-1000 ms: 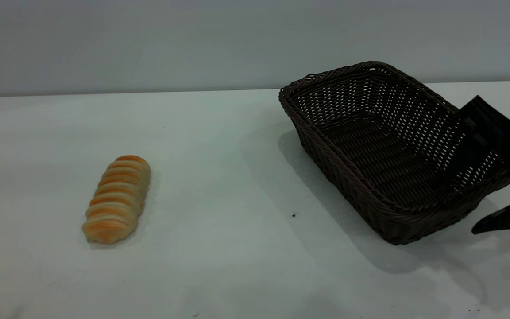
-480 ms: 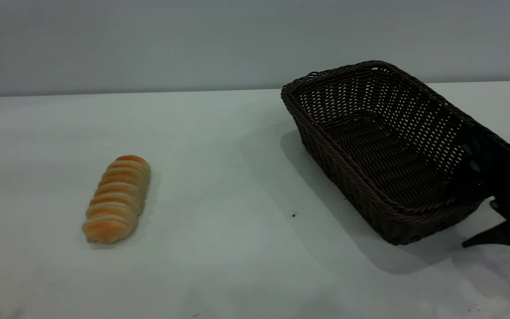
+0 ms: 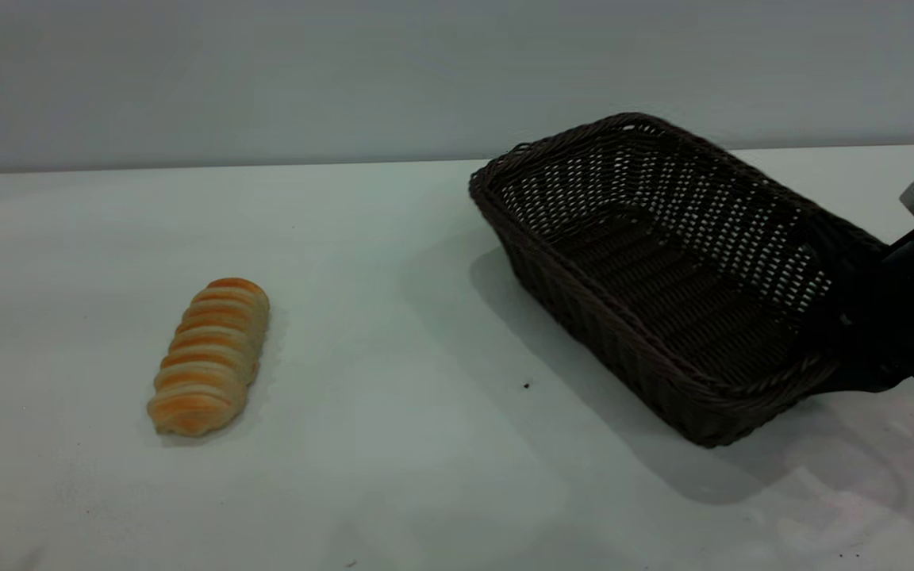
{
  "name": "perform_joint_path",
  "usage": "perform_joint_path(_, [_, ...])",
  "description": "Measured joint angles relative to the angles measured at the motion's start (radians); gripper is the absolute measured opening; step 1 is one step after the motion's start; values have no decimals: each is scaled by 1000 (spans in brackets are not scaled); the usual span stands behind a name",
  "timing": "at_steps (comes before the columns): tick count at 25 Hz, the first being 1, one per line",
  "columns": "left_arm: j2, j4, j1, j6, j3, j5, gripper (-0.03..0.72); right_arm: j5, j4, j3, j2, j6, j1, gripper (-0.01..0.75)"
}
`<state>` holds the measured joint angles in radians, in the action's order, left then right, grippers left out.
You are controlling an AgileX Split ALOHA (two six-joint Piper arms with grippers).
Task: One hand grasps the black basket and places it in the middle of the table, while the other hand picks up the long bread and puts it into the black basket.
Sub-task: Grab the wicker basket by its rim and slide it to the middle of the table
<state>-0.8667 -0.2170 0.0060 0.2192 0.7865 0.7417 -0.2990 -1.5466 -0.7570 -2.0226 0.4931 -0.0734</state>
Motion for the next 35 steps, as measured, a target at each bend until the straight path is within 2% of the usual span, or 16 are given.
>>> perform_joint_path(5, [0, 0, 0, 0, 0, 4, 581, -130, 199, -114, -10, 37, 15, 94])
perform_joint_path(11, [0, 0, 0, 0, 0, 7, 581, -468, 638, -438, -68, -51, 2, 94])
perform_joint_path(15, [0, 0, 0, 12, 0, 7, 581, -602, 899, -636, -151, -135, -52, 94])
perform_joint_path(20, [-1, 0, 0, 26, 0, 4, 581, -611, 988, -766, -243, -207, -100, 94])
perform_joint_path(28, [-85, -18, 0, 23, 0, -37, 581, -556, 1009, -783, -306, -220, -106, 109])
perform_joint_path(30, [-142, -35, 0, 22, 0, -53, 581, -540, 1018, -784, -306, -222, -106, 145])
perform_joint_path(32, [-213, -55, 0, 22, 0, -87, 581, -535, 1042, -784, -306, -222, -106, 212])
perform_joint_path(35, [-325, -85, -3, 22, 0, -157, 580, -537, 1073, -785, -290, -222, -104, 362])
